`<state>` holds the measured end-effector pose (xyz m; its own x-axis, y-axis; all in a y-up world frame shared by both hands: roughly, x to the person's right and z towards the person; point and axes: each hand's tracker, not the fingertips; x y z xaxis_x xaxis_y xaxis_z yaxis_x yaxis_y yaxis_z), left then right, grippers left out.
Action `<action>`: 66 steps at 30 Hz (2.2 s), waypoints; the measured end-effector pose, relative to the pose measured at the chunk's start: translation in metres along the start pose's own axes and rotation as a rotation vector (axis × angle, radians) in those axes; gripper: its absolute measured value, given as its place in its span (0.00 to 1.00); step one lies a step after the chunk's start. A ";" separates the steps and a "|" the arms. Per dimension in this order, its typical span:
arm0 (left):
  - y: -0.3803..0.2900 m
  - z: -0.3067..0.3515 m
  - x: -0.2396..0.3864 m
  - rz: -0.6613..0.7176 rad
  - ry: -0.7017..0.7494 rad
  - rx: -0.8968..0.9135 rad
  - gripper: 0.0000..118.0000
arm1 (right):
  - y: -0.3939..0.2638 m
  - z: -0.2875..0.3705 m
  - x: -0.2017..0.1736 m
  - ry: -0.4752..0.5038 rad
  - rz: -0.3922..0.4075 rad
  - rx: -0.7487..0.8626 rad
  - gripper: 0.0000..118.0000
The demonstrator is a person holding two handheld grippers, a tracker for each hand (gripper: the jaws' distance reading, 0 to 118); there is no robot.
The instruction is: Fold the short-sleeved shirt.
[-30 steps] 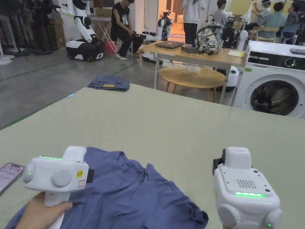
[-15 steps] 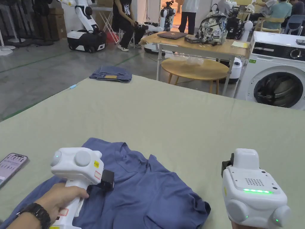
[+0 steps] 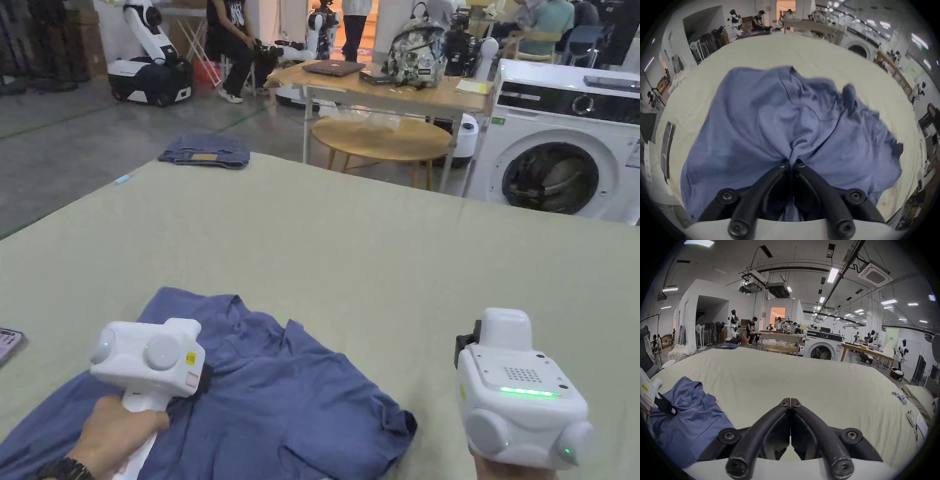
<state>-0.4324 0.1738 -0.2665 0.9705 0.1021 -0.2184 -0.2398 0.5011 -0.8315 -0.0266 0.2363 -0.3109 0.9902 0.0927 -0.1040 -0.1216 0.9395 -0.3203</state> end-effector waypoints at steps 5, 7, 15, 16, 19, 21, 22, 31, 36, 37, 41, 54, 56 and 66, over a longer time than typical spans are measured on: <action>0.017 0.048 -0.004 0.010 -0.031 0.194 0.00 | 0.008 0.011 0.020 -0.025 -0.017 0.037 0.00; 0.032 0.066 -0.002 0.008 -0.042 0.260 0.00 | 0.012 0.016 0.030 -0.037 -0.016 0.053 0.00; 0.095 0.155 0.041 -0.029 -0.102 0.490 0.00 | 0.022 0.034 0.069 -0.097 -0.034 0.091 0.00; 0.103 0.166 0.051 -0.042 -0.117 0.521 0.00 | 0.023 0.037 0.074 -0.107 -0.036 0.094 0.00; 0.128 0.192 0.081 -0.079 -0.166 0.583 0.00 | 0.025 0.045 0.088 -0.131 -0.051 0.101 0.00; 0.141 0.206 0.109 -0.125 -0.207 0.618 0.00 | 0.025 0.049 0.098 -0.145 -0.061 0.108 0.00; 0.148 0.211 0.125 -0.151 -0.216 0.627 0.00 | 0.025 0.052 0.103 -0.154 -0.063 0.109 0.00; 0.158 0.196 0.281 -0.347 -0.441 0.564 0.00 | 0.018 0.074 0.150 -0.250 -0.090 0.109 0.00; 0.125 0.165 0.362 -0.448 -0.576 0.469 0.00 | 0.010 0.085 0.176 -0.304 -0.111 0.099 0.00; 0.116 0.159 0.376 -0.481 -0.588 0.451 0.00 | 0.008 0.088 0.182 -0.317 -0.117 0.095 0.00; 0.079 0.135 0.411 -0.531 -0.658 0.379 0.00 | 0.000 0.096 0.200 -0.352 -0.124 0.082 0.00; 0.019 0.080 0.418 -0.523 -0.672 0.255 0.19 | -0.023 0.099 0.213 -0.381 -0.147 0.019 0.00; 0.023 0.086 0.404 -0.501 -0.669 0.282 0.26 | -0.022 0.099 0.212 -0.368 -0.152 0.019 0.00; 0.019 0.118 0.294 -0.364 -0.567 0.454 0.34 | -0.003 0.098 0.182 -0.292 -0.131 0.057 0.00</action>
<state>-0.1487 0.3147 -0.2867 0.8798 0.2241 0.4192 0.0088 0.8741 -0.4857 0.1607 0.2828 -0.2367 0.9758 0.0525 0.2123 0.0045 0.9658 -0.2593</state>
